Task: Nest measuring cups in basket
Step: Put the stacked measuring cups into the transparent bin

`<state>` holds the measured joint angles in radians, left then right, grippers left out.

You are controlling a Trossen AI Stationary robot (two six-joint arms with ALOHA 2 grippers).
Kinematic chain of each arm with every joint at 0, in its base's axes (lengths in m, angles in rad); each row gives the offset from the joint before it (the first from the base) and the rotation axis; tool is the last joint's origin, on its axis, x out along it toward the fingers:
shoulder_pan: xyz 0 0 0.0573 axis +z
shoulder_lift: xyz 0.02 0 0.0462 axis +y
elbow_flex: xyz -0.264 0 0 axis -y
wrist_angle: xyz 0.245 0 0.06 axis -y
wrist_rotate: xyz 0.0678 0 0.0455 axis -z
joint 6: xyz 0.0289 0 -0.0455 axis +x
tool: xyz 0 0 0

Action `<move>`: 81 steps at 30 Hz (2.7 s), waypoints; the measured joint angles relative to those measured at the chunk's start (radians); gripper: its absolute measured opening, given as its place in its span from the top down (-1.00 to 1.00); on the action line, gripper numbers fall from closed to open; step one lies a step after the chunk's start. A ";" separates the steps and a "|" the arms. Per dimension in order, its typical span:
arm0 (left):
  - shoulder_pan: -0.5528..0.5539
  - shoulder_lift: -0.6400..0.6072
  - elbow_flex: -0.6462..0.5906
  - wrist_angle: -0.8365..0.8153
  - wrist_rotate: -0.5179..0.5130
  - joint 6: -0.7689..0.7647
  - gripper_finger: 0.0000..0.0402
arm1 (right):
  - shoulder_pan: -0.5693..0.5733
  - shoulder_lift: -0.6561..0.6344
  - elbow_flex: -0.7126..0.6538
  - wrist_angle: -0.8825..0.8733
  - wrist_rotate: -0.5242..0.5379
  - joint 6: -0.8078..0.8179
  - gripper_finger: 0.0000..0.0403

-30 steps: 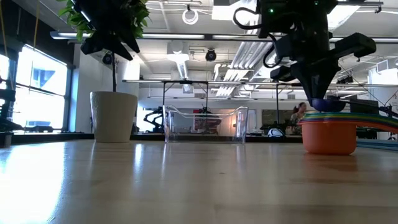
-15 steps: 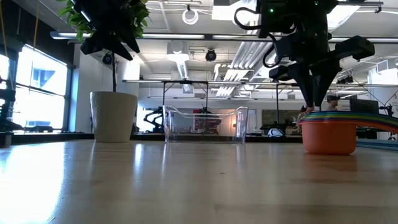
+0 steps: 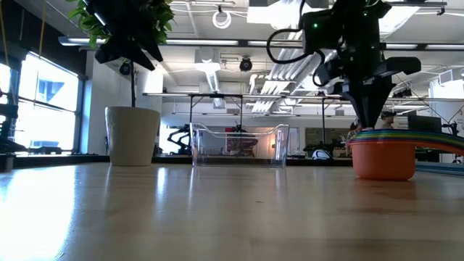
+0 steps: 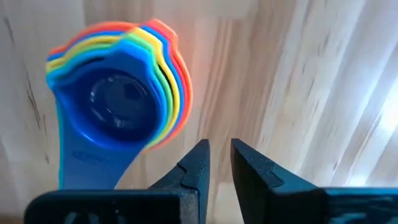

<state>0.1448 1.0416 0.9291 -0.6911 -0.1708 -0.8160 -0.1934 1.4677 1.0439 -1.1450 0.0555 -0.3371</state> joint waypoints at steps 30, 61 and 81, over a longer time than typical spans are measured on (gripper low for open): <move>-0.071 -0.453 -0.370 0.415 -0.040 0.400 0.42 | -0.061 -0.003 0.110 -0.129 -0.047 0.669 0.72; -0.127 -1.038 -0.694 0.350 -0.044 0.531 0.42 | -0.061 -0.003 0.180 0.027 -0.064 0.995 0.72; -0.127 -1.038 -0.769 0.338 -0.141 0.679 0.42 | -0.061 -0.003 0.180 0.028 -0.116 0.986 0.72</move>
<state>0.0181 0.0040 0.1600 -0.3533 -0.3117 -0.1371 -0.2546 1.4643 1.2240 -1.1168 -0.0605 0.6489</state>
